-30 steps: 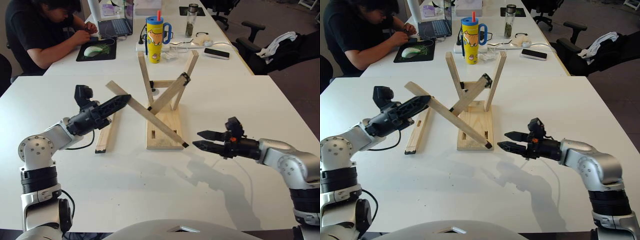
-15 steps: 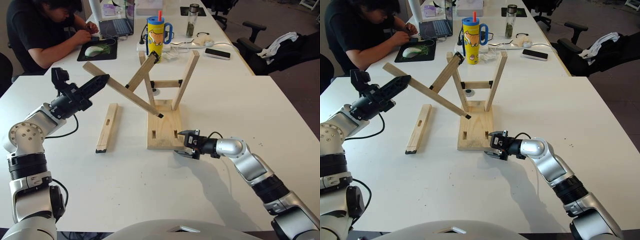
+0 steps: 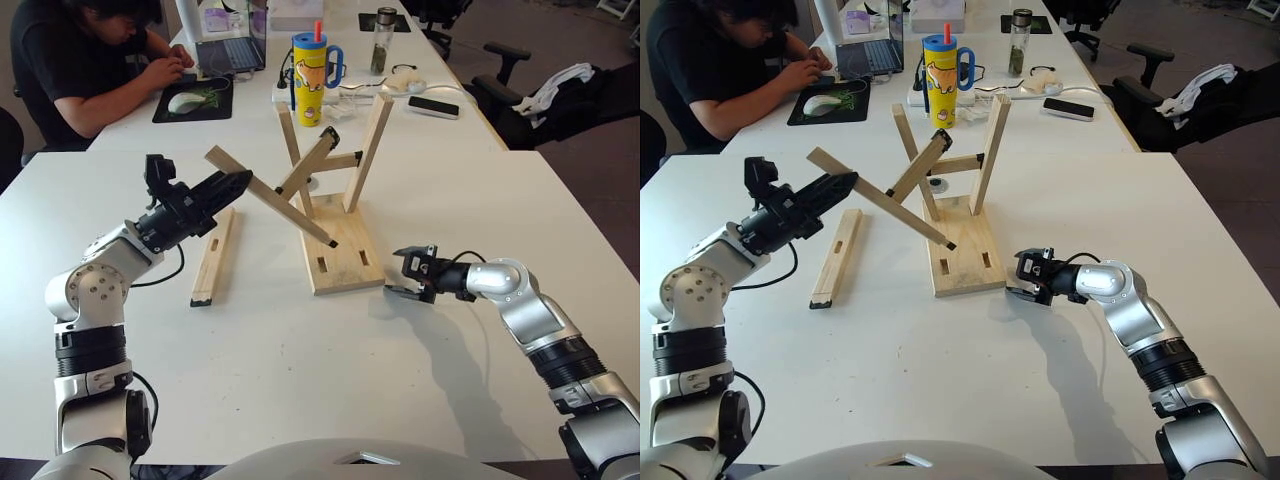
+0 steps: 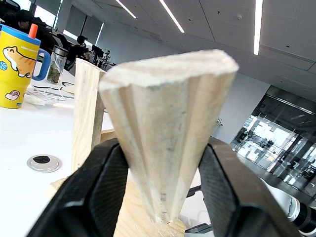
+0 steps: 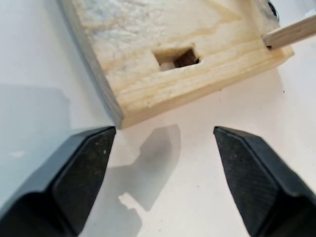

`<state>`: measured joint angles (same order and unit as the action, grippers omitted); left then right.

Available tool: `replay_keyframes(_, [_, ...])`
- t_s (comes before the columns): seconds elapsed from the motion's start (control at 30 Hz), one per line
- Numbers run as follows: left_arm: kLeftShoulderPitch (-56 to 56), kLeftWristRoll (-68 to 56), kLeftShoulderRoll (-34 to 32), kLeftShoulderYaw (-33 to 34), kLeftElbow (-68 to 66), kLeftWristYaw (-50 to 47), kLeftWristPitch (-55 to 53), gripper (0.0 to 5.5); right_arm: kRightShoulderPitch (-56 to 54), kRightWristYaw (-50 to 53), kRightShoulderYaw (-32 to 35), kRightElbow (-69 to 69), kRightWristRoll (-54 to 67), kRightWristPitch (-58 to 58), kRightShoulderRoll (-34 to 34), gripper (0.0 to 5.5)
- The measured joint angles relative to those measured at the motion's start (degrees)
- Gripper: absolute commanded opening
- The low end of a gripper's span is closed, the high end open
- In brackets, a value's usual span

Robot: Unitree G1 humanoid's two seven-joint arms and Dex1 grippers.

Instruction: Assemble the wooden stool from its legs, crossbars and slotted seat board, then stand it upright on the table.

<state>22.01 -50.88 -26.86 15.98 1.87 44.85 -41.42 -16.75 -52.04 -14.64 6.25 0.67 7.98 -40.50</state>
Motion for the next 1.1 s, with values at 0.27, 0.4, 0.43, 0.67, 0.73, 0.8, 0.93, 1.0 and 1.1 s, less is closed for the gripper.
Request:
replay_keyframes(0.27, [0.23,4.47,-1.43,-3.10,0.78,2.86,3.18,2.06,3.91,12.08,16.45,-12.89,28.49,24.66,17.02,2.21])
replay_keyframes(0.4, [1.84,6.34,-2.99,-4.78,-0.38,5.69,3.40,2.06,4.91,23.01,14.83,-12.26,23.46,23.92,23.30,2.00])
replay_keyframes(0.43, [2.60,6.80,-3.32,-5.13,-1.33,6.42,3.60,2.06,4.98,25.17,14.18,-11.22,22.01,23.31,24.35,2.00])
replay_keyframes(0.67, [4.84,9.32,-4.10,-8.55,-3.82,11.60,4.15,2.06,4.98,32.96,12.19,-5.17,17.30,19.40,32.33,2.00])
replay_keyframes(0.73, [4.88,9.65,-4.11,-9.23,-4.00,12.45,4.32,2.06,4.99,33.01,11.69,-4.83,17.28,19.37,33.43,2.00])
replay_keyframes(0.8, [5.05,11.02,-4.39,-10.35,-4.87,13.64,5.00,2.06,5.04,32.91,11.28,-4.29,17.16,19.35,33.72,2.00])
replay_keyframes(0.93, [5.95,12.75,-4.84,-11.31,-6.91,15.92,6.54,2.06,5.68,32.01,10.74,-3.86,17.06,19.62,33.53,2.00])
replay_keyframes(1.0, [6.66,13.37,-5.17,-11.75,-7.87,16.80,7.13,2.06,6.01,31.72,10.58,-3.86,17.09,19.89,33.49,2.00])
replay_keyframes(1.1, [7.63,14.23,-5.34,-12.37,-9.21,18.13,8.24,2.06,6.14,31.35,10.10,-3.89,17.08,20.10,33.39,2.00])
